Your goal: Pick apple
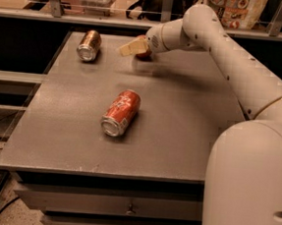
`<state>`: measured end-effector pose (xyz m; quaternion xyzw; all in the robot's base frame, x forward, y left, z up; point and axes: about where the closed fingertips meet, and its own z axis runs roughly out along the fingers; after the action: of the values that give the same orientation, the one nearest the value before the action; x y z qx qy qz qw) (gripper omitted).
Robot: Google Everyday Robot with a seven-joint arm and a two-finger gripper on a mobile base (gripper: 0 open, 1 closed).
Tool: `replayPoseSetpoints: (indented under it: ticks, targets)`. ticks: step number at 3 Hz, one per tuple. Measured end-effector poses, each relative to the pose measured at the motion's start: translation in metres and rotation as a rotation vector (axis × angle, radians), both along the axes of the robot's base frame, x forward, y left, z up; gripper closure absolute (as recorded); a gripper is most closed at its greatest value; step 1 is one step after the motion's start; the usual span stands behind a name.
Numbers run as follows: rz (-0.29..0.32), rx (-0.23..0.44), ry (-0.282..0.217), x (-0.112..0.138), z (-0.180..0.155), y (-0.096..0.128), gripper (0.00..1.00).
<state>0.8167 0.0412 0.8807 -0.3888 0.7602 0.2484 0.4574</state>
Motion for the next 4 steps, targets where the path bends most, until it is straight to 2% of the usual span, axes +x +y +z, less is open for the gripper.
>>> replayPoseSetpoints:
  ticks: [1, 2, 4]
  targets:
    - [-0.024, -0.017, 0.013, 0.017, -0.011, 0.0, 0.18]
    - [-0.056, -0.02, 0.015, 0.024, -0.013, -0.008, 0.41]
    - [-0.084, -0.037, -0.049, 0.012, 0.017, -0.024, 0.88]
